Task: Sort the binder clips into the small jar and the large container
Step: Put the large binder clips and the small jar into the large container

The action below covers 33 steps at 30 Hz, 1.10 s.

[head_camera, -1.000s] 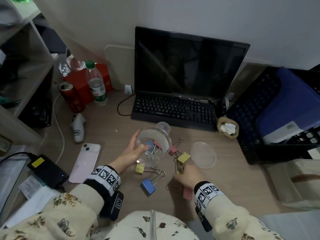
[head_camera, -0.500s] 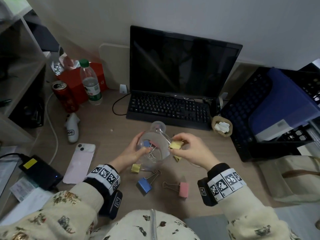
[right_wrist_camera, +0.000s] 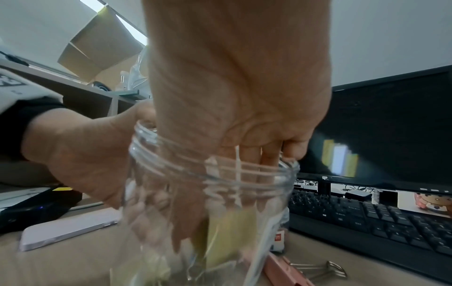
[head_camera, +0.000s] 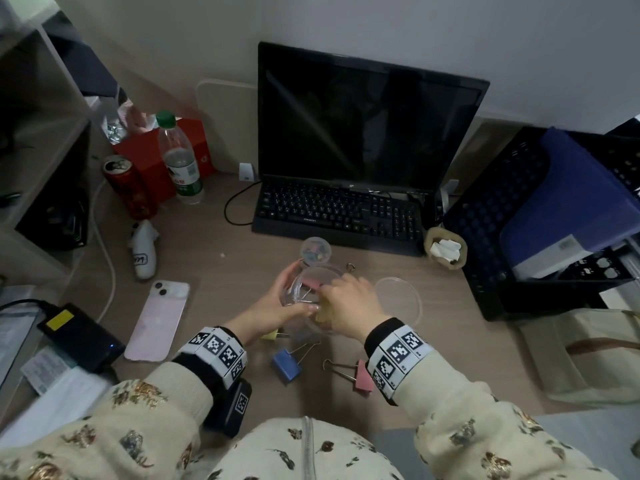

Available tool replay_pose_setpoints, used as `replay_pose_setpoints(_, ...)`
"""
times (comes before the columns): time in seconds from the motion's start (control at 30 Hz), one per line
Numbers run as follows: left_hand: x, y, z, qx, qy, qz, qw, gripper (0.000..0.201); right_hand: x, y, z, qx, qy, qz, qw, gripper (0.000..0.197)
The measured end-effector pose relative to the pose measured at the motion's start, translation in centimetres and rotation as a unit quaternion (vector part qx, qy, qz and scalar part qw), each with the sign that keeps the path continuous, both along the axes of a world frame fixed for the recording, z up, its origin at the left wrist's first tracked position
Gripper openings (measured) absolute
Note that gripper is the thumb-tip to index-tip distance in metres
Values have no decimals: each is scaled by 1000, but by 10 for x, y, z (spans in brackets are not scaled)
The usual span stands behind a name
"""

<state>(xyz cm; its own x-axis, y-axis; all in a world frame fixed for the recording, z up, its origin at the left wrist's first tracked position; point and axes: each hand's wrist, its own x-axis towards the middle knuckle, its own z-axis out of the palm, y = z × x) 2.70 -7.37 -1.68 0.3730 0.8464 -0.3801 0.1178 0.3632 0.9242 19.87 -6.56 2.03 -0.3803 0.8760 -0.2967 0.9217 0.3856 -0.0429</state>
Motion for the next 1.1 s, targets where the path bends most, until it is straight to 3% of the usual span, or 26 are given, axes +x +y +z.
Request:
replay_pose_setpoints(0.13, 2, 1, -2, -11, 6, 19, 1000, 85, 12, 5, 2, 49, 83, -51, 994, 41)
replay_pose_setpoints(0.27, 0, 4, -1, -48, 27, 17, 998, 97, 29, 16, 9, 124, 127, -173, 969, 42)
replay_pose_setpoints(0.4, 1, 8, -3, -80, 25, 55, 995, 104, 53, 30, -3, -6, 61, -237, 970, 54)
replay_pose_setpoints(0.53, -2, 11, -5, -104, 15, 81, 991, 97, 69, 29, -34, -97, -23, -225, 969, 63)
replay_pose_setpoints(0.73, -4, 13, -6, -110, 47, 91, 989, 106, 68, 24, -76, -116, -13, -194, 974, 66)
replay_pose_setpoints(0.9, -3, 15, 2, -109, 66, 87, 988, 115, 66, 26, -83, -131, 24, -232, 964, 64)
replay_pose_setpoints(1.1, 1, 15, 3, -99, 63, 91, 989, 108, 76, 32, -71, -113, 32, -270, 956, 64)
